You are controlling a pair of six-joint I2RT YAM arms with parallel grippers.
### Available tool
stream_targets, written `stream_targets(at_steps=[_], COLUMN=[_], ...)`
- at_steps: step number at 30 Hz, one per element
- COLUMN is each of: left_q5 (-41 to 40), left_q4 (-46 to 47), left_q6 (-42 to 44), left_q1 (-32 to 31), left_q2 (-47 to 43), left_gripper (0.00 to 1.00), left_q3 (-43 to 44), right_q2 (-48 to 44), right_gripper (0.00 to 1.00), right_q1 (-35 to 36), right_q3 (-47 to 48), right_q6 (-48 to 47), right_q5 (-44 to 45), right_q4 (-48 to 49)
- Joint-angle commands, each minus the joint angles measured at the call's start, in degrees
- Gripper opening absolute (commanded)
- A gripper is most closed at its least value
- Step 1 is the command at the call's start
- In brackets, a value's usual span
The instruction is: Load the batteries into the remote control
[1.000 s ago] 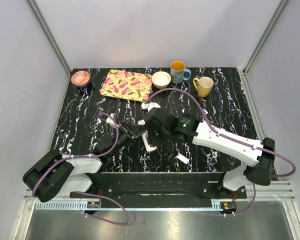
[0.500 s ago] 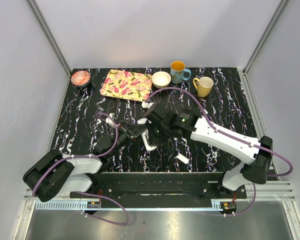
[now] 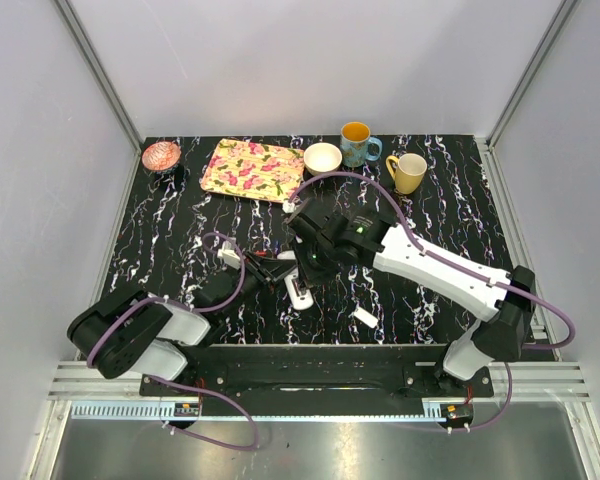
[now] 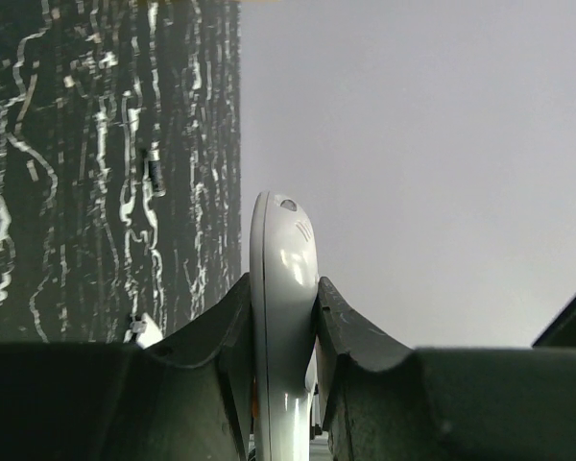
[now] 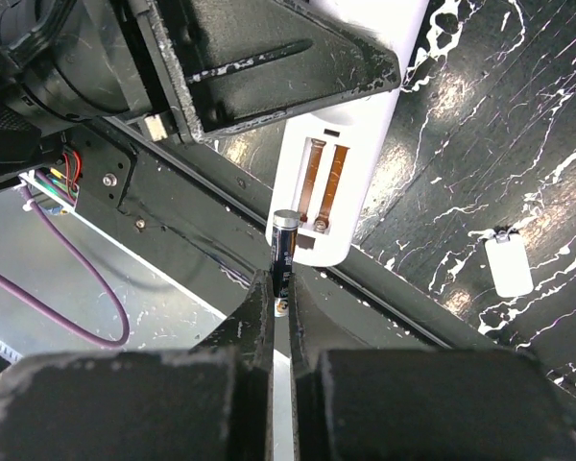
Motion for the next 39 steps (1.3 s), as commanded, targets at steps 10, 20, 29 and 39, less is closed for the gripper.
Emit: stream_targets(at_steps=[10, 20, 29, 39], left_q5=[-0.27, -0.62, -0.01, -0.36], left_q4=[21.55, 23.66, 23.66, 23.66], left_q6=[1.17, 2.84, 3.46, 3.11], left_q1=[-0.2, -0.64, -1.78, -3.36], left_q2=[1.78, 0.55, -1.3, -1.65], left_gripper=[0.0, 0.0, 0.0, 0.0], left_q3=[-0.01, -0.1, 1.3, 1.83], right_q2=[1.41, 1.77, 0.89, 1.06], right_gripper=[0.0, 0.0, 0.0, 0.0], right_q1=[-0.84, -0.84, -1.28, -1.98], right_q3=[-0.14, -3.04, -5.24, -6.03], right_q6=[-0.98, -1.06, -0.62, -0.62], right_q5=[-5.58, -6.38, -5.14, -5.06], right_q4=[-0.3, 0.32, 2.34, 3.83])
